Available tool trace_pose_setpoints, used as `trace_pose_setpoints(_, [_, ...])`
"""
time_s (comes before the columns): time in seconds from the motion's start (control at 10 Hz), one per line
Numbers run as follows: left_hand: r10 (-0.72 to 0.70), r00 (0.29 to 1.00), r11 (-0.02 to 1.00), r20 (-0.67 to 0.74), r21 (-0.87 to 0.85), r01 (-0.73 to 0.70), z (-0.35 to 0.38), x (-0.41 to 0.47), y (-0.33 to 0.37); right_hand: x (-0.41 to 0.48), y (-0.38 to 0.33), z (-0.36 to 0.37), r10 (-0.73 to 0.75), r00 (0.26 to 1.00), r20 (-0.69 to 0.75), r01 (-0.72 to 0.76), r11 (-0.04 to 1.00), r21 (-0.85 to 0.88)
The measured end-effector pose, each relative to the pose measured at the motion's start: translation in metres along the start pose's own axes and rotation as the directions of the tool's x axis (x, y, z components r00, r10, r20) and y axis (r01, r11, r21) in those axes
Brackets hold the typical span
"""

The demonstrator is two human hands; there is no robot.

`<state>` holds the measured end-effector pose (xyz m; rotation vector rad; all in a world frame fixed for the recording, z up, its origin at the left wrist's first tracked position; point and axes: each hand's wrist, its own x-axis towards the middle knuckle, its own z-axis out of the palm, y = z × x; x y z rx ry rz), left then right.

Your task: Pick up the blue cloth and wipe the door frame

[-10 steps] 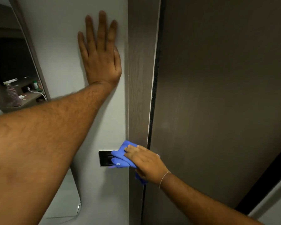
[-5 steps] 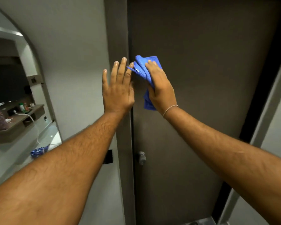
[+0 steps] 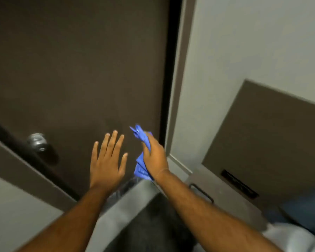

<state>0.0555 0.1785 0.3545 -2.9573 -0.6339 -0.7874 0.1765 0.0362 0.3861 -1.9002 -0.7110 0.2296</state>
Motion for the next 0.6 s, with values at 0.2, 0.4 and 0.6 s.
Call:
trace_pose_setpoints(0.2, [0.119,0.846,0.992,0.520,-0.100,-0.078,0.148,-0.129,0.061,-0.107,0.229,-0.037,0.657,0.753,-0.031,-0.657,0.754,0.031])
trace_pose_setpoints(0.4, [0.063,0.723,0.995,0.688,-0.099,0.008,0.225,-0.203,0.079,-0.108,0.361,-0.061,0.781,0.616,-0.101,-0.787,0.606,-0.116])
trace_pose_setpoints(0.6, [0.021,0.722,0.993,0.692,-0.098,0.065,0.260,-0.226,0.090,-0.076,0.436,-0.054,0.810,0.584,0.050,-0.677,0.520,-0.521])
